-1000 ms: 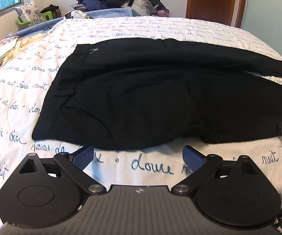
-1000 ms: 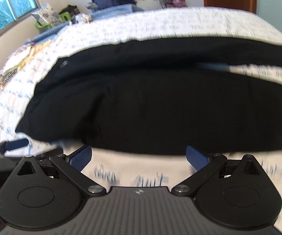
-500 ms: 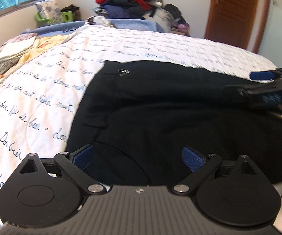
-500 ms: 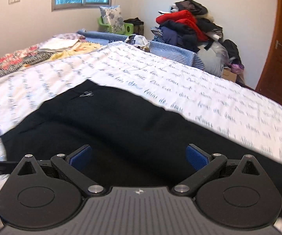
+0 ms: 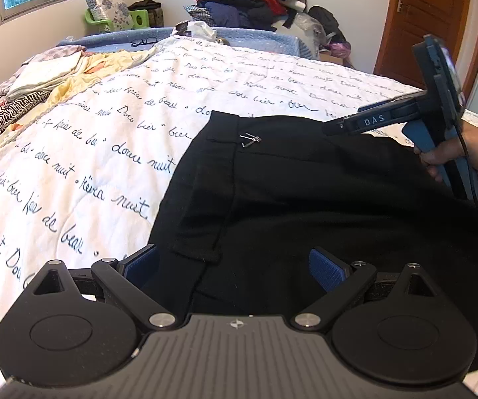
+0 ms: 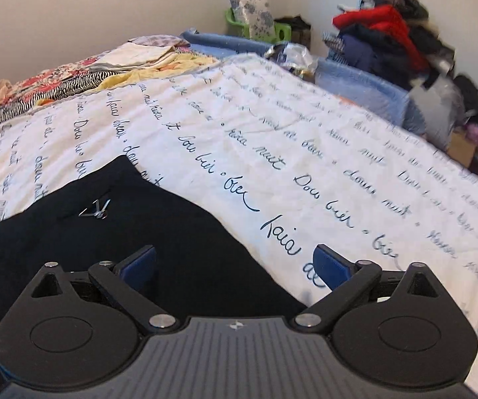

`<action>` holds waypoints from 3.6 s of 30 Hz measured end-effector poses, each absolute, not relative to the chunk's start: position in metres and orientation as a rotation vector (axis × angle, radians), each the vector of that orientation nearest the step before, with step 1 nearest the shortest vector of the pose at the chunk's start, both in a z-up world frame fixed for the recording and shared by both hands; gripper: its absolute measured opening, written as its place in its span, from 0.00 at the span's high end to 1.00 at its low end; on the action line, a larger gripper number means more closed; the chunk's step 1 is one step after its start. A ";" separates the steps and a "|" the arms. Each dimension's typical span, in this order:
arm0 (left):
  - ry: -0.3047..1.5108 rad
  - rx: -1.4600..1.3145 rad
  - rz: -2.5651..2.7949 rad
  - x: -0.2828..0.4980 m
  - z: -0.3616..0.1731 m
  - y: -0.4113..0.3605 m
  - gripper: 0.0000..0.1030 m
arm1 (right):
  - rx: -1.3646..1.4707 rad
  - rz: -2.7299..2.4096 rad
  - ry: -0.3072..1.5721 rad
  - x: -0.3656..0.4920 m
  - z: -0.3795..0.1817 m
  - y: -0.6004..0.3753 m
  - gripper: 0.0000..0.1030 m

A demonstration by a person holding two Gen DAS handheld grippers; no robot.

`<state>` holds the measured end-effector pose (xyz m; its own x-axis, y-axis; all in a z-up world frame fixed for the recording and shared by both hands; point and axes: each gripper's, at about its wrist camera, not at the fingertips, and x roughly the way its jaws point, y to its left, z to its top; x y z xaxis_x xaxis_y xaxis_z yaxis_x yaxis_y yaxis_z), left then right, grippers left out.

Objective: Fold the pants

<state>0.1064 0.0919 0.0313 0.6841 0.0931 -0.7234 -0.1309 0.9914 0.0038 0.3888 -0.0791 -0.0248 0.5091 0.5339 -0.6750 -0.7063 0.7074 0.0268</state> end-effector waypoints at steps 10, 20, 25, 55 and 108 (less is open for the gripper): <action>0.815 -0.124 0.146 0.164 0.041 0.111 0.06 | -0.261 0.873 0.775 0.398 -0.037 -0.079 0.79; 0.842 -0.508 0.066 0.247 0.048 0.140 0.08 | -0.951 0.736 0.245 0.264 -0.040 -0.043 0.95; 0.913 -0.686 0.052 0.263 0.036 0.147 0.11 | -1.012 0.782 0.232 0.236 -0.047 -0.036 0.95; 1.004 -0.890 -0.026 0.311 0.015 0.154 0.07 | -0.857 0.898 0.290 0.269 -0.033 -0.049 0.91; 0.957 -0.803 -0.179 0.125 -0.001 0.162 0.91 | -0.939 0.561 0.340 0.086 -0.050 -0.119 0.92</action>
<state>0.1247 0.1615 -0.0008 0.5854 -0.4709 -0.6600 -0.2010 0.7043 -0.6808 0.0856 -0.1189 -0.0498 0.8072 0.3032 -0.5064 -0.5892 0.4647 -0.6610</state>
